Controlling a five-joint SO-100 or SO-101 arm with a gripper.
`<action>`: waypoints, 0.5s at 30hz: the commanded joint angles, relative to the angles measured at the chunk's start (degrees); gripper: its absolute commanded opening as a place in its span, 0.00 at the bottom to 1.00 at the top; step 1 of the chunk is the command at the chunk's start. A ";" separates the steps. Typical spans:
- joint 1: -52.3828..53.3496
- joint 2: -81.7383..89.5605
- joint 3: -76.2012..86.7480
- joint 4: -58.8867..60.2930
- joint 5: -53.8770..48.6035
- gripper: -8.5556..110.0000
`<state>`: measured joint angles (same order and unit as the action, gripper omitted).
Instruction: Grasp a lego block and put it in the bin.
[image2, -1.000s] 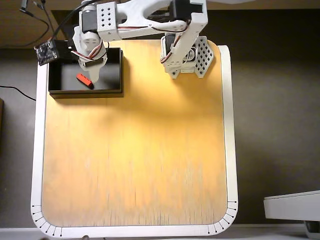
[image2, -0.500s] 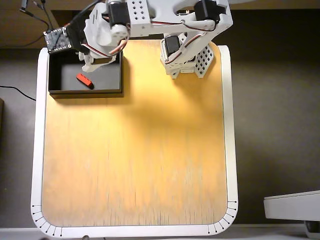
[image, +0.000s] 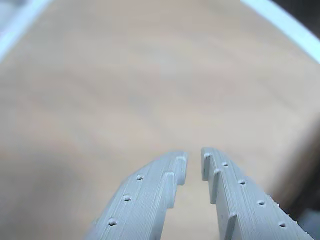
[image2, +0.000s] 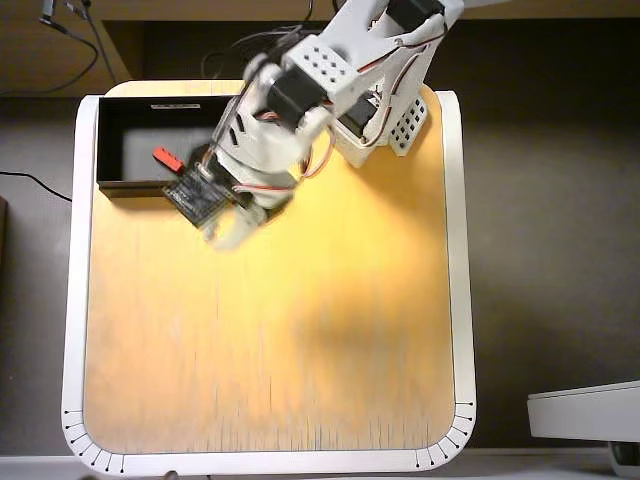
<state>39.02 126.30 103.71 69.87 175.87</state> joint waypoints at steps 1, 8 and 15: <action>-13.10 2.90 -7.47 -2.90 -1.67 0.07; -27.95 3.16 -7.12 -2.72 -3.60 0.07; -38.67 7.38 0.09 -2.81 -2.11 0.07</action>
<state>5.01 127.79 104.06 68.91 172.62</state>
